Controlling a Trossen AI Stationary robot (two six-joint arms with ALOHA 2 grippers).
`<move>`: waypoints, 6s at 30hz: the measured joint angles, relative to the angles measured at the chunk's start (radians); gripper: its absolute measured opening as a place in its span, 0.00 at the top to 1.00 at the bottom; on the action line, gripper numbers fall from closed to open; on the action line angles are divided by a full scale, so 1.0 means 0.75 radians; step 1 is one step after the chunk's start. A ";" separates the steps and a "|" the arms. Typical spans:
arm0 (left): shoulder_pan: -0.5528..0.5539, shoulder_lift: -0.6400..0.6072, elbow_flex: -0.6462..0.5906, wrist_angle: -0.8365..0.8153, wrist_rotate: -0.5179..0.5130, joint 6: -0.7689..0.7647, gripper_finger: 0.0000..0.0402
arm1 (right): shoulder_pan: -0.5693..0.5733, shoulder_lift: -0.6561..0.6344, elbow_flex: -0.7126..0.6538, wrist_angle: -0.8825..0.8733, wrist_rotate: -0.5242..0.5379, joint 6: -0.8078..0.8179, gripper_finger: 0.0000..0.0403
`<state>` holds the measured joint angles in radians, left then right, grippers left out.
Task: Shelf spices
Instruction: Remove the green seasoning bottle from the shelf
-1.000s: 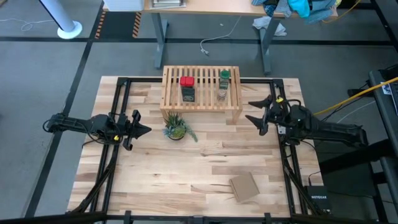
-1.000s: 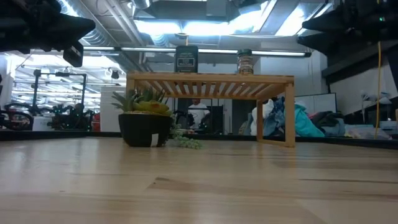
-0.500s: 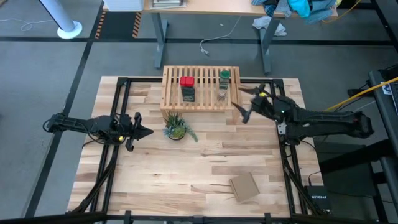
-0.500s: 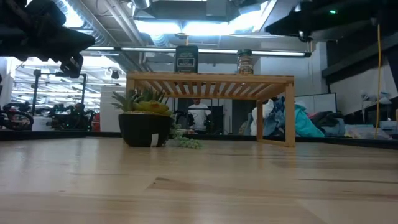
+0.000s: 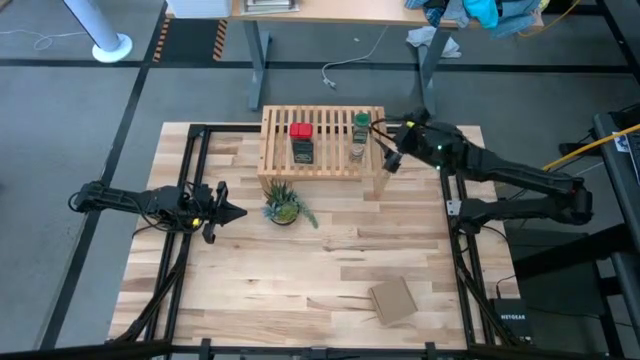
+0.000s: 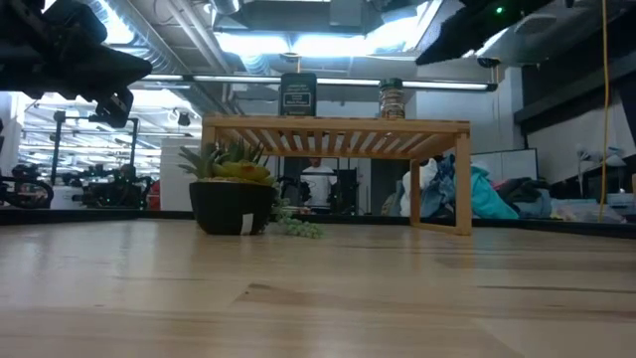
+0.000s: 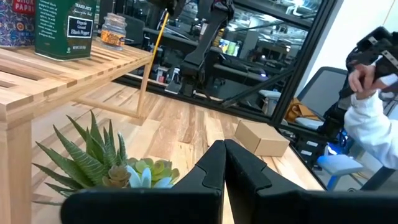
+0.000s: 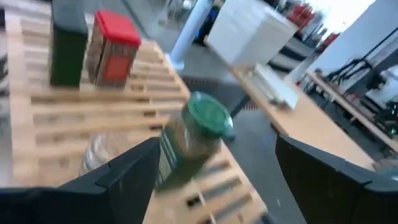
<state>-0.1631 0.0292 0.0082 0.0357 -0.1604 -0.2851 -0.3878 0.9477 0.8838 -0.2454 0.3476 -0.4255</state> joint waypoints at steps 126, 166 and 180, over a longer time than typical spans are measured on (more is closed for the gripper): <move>-0.001 -0.001 0.001 0.000 -0.001 0.006 1.00 | -0.633 0.479 -0.487 1.405 -1.253 0.452 0.19; 0.000 -0.001 0.001 0.000 -0.001 0.006 1.00 | -0.556 0.638 -0.400 1.328 -1.163 0.466 0.40; 0.000 -0.001 0.001 0.001 -0.006 0.052 1.00 | -0.556 0.637 -0.400 1.349 -1.173 0.466 0.45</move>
<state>-0.1631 0.0284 0.0090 0.0364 -0.1646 -0.2460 -0.8051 1.4258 0.5838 0.7666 -0.5319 -0.0761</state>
